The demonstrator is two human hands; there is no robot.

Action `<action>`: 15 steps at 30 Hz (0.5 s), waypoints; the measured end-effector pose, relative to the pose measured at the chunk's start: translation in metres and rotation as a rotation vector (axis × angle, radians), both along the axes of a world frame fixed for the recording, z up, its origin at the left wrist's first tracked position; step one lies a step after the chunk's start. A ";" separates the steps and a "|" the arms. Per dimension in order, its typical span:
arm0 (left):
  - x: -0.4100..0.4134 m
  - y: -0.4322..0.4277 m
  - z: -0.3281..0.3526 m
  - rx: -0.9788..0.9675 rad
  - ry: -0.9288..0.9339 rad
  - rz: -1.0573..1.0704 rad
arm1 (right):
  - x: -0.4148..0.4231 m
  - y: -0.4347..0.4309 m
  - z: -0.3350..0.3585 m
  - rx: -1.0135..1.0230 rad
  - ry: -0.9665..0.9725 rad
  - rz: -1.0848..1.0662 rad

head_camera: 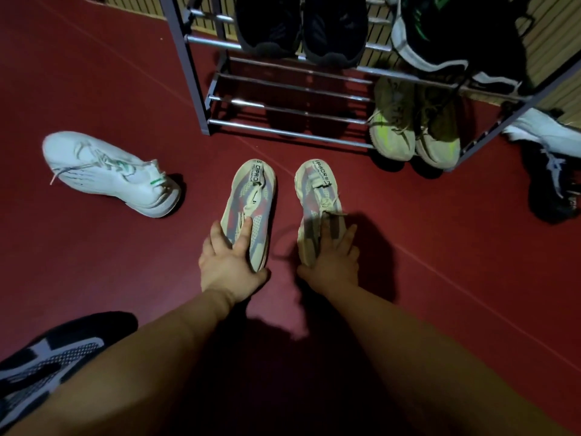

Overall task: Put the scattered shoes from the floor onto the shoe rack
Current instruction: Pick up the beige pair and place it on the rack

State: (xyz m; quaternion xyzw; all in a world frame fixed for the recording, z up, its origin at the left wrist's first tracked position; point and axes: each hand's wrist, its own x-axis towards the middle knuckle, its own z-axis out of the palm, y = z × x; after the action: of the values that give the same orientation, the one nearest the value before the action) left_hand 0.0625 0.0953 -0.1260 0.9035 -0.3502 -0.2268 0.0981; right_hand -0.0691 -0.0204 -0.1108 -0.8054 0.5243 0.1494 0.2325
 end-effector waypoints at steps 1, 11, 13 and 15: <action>0.001 0.000 0.002 -0.023 0.019 0.013 | 0.001 -0.001 0.003 0.020 -0.007 -0.011; -0.001 0.004 0.053 -0.478 0.261 0.212 | -0.020 0.007 0.057 0.038 -0.396 -0.088; -0.009 0.005 0.066 -0.592 0.258 0.213 | -0.027 0.010 0.068 0.022 -0.538 -0.112; -0.017 0.006 0.077 -0.672 0.247 0.186 | -0.032 0.013 0.079 0.002 -0.633 -0.124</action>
State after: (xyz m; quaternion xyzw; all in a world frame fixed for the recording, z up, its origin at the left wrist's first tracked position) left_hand 0.0460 0.1008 -0.0491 0.8146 -0.3072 -0.1964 0.4512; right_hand -0.1011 -0.0078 -0.0315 -0.7783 0.4738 -0.1225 0.3934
